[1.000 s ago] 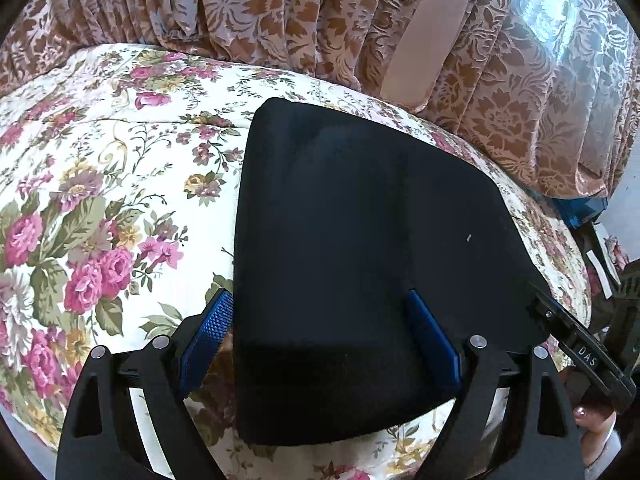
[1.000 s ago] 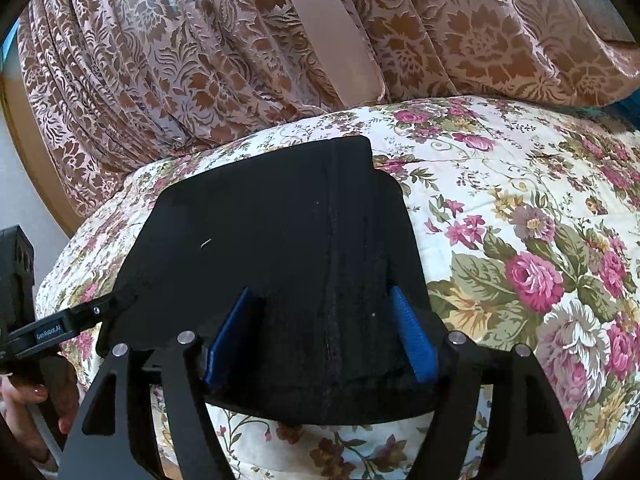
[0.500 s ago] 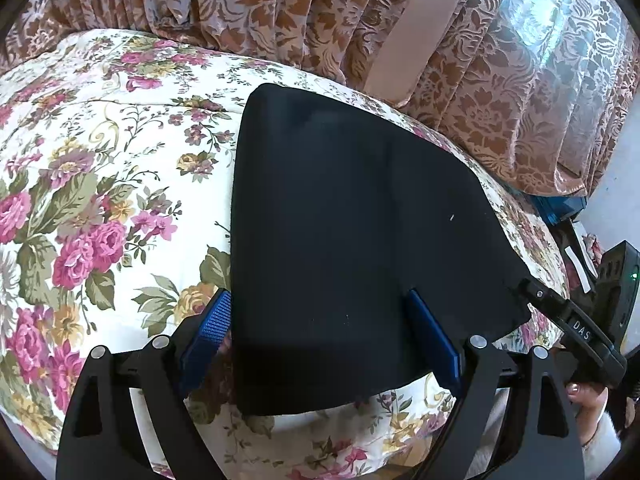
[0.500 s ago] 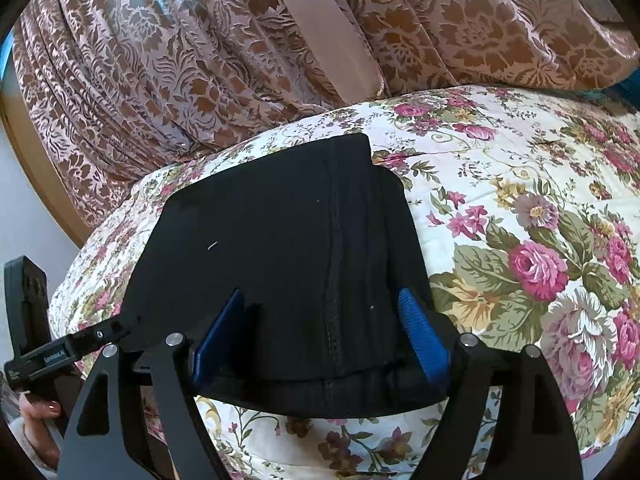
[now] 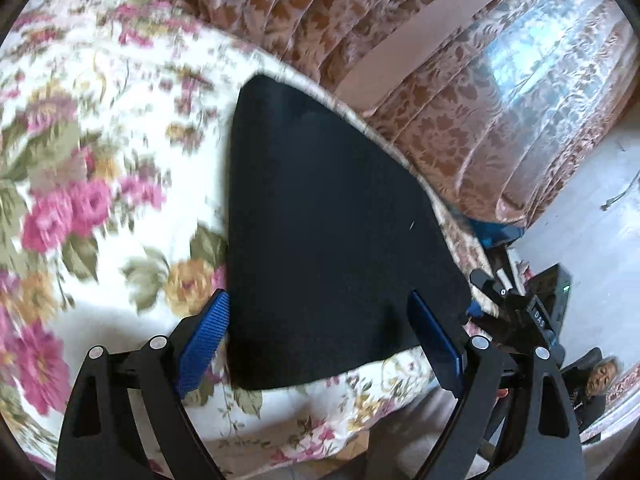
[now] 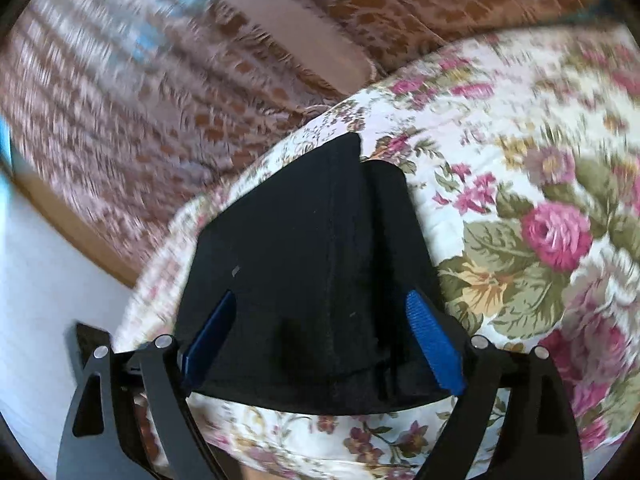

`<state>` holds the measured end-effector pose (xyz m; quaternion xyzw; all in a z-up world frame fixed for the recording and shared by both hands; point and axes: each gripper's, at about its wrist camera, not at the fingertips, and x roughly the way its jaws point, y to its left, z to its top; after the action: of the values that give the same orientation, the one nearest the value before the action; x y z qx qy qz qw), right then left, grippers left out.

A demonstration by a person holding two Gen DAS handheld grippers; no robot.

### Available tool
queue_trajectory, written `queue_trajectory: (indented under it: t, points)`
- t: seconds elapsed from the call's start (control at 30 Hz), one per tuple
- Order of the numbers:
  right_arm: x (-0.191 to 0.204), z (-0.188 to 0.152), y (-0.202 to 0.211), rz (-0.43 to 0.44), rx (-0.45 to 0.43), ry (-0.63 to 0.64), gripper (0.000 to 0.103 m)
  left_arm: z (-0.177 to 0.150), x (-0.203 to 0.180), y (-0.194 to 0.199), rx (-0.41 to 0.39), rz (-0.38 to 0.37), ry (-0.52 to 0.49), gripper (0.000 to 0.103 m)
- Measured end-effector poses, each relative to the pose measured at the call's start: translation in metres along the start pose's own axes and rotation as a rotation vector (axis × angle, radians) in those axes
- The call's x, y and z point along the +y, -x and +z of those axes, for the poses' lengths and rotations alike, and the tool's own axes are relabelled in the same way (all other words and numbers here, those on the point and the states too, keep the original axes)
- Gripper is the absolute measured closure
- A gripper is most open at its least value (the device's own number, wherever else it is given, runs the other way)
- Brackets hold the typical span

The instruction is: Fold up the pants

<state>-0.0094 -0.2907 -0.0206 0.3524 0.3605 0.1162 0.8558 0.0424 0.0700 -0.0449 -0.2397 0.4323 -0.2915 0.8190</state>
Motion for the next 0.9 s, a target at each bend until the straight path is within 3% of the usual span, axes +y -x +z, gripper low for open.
queue_trajectory:
  t: [0.07,0.13,0.2,0.3,0.47,0.6,0.77,0.9]
  points:
    - [-0.005,0.004,0.002,0.015,0.001,-0.027,0.016,0.006,0.001,0.0,-0.009,-0.013,0.002,0.015]
    - [-0.006,0.008,0.01,-0.05,-0.026,-0.016,0.016,0.012,0.003,-0.006,0.006,-0.002,0.002,0.015]
    - [-0.012,0.01,0.015,-0.053,-0.039,-0.021,0.016,0.014,0.007,-0.01,0.015,0.002,0.009,0.015]
    - [-0.028,0.013,0.012,-0.043,0.004,-0.064,0.016,0.013,0.011,-0.018,0.044,-0.005,0.013,0.015]
    - [-0.044,0.011,-0.006,0.085,0.104,-0.137,0.016,0.006,0.005,-0.027,0.083,-0.004,-0.059,0.015]
    - [-0.045,0.014,-0.016,0.093,0.13,-0.129,0.019,0.009,0.008,-0.028,0.101,-0.038,-0.041,0.015]
    - [-0.037,0.017,-0.034,0.064,0.173,-0.059,0.027,0.012,0.007,-0.034,0.132,-0.054,-0.067,0.019]
    - [-0.029,0.012,-0.033,0.039,0.153,0.02,0.042,0.011,0.004,-0.04,0.131,-0.037,-0.111,0.023]
